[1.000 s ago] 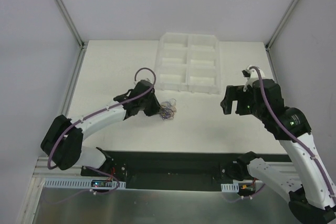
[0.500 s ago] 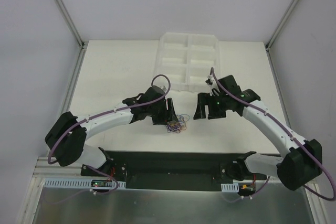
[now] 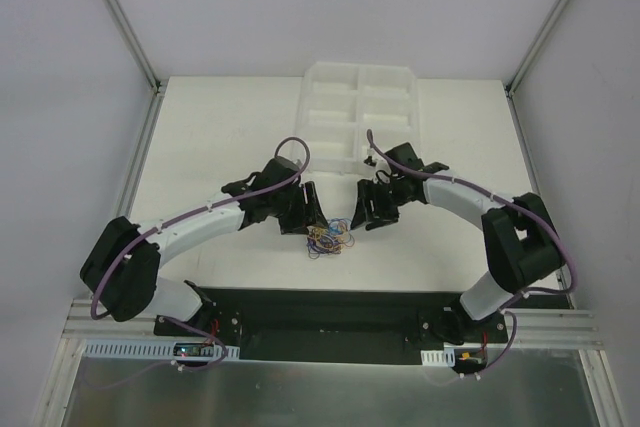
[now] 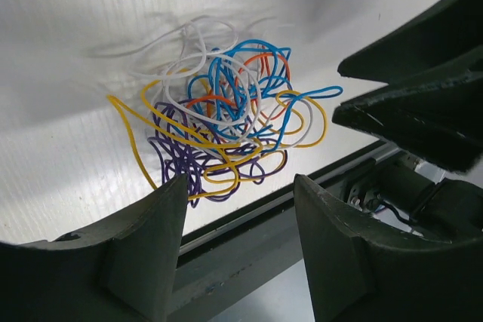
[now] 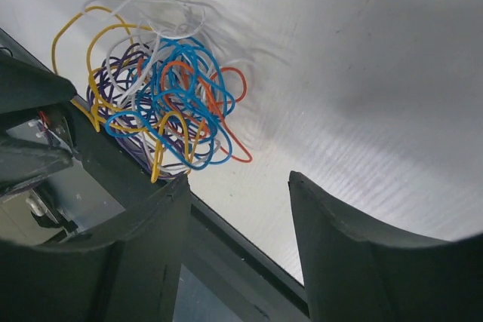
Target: Untangle the cables
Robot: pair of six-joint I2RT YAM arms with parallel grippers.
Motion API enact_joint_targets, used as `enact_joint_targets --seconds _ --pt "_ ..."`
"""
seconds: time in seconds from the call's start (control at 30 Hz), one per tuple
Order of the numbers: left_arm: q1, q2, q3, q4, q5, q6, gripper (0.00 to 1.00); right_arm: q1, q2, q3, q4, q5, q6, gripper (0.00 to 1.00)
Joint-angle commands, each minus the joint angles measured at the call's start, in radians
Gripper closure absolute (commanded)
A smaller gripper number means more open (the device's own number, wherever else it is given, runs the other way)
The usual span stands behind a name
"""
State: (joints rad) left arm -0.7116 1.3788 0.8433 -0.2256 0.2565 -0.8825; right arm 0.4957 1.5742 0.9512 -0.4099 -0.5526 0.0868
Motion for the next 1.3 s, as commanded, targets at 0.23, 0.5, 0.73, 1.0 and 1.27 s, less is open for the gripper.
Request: enact_joint_targets --seconds 0.23,0.5,0.73,1.0,1.27 --pt "0.004 -0.073 -0.041 -0.040 0.095 0.011 0.44 0.026 0.090 0.017 0.272 -0.208 -0.009 0.49" --pt "0.003 -0.037 0.023 -0.064 0.118 0.082 0.40 0.040 0.066 -0.017 0.322 -0.201 0.062 0.88" --pt "-0.032 0.077 0.141 -0.101 0.075 0.186 0.25 0.041 -0.063 -0.020 0.273 -0.181 0.178 0.99" --pt "-0.023 0.356 0.223 -0.185 0.003 0.191 0.28 0.041 -0.314 0.026 0.182 -0.146 0.353 0.99" --pt "0.004 0.404 0.217 -0.204 -0.016 0.224 0.38 0.033 -0.554 0.436 -0.147 0.070 0.337 0.99"
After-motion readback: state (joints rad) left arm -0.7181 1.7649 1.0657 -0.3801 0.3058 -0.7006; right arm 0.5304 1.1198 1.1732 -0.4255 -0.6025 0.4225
